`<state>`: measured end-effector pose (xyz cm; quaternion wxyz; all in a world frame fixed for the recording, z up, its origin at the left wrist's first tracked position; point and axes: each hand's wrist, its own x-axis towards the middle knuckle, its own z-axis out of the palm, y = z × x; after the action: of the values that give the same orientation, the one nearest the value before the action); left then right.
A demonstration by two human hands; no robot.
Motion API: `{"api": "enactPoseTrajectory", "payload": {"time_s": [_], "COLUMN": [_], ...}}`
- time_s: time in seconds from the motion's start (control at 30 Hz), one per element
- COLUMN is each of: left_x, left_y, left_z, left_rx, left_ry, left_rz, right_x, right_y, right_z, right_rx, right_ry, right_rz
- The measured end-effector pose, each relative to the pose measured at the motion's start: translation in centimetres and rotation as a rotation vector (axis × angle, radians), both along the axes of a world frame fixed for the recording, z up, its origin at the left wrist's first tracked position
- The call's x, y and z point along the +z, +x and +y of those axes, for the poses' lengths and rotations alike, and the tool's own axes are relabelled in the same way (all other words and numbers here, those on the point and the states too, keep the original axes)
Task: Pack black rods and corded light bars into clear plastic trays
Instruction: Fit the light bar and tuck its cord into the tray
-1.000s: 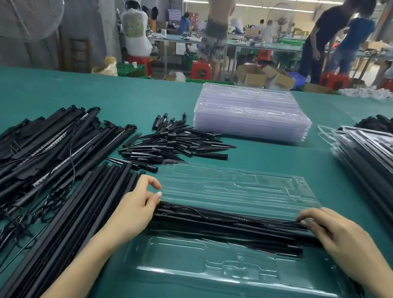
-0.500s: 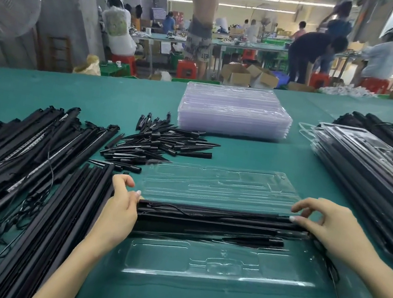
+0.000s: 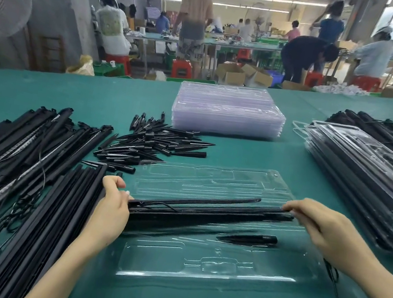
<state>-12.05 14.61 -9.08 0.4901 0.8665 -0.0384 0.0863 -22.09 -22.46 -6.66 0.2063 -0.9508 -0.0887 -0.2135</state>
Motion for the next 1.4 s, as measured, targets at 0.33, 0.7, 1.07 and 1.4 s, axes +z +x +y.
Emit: {"api": "enactPoseTrajectory", "payload": {"time_s": [0.33,0.7,1.07,1.4], "left_x": [-0.1,2.0,1.6,1.5], "left_y": [-0.2,-2.4,-4.3,-4.3], "left_z": [0.1,-0.8,-1.3,-1.3], "left_rx": [-0.075,0.000,-0.340,-0.427], "left_ry": [0.153,0.708,0.642,0.675], "left_rz": [0.071,-0.277,-0.422,-0.464], "right_x": [-1.3,-2.6,-2.3,-2.3], "right_y": [1.0,1.4,1.4,1.3], "right_z": [-0.1,0.4,0.7,0.7], "right_rx": [0.041,0.028,0.083,0.100], "right_ry": [0.264,0.231,0.339,0.385], "right_rz": [0.236,0.185,0.224,0.214]}}
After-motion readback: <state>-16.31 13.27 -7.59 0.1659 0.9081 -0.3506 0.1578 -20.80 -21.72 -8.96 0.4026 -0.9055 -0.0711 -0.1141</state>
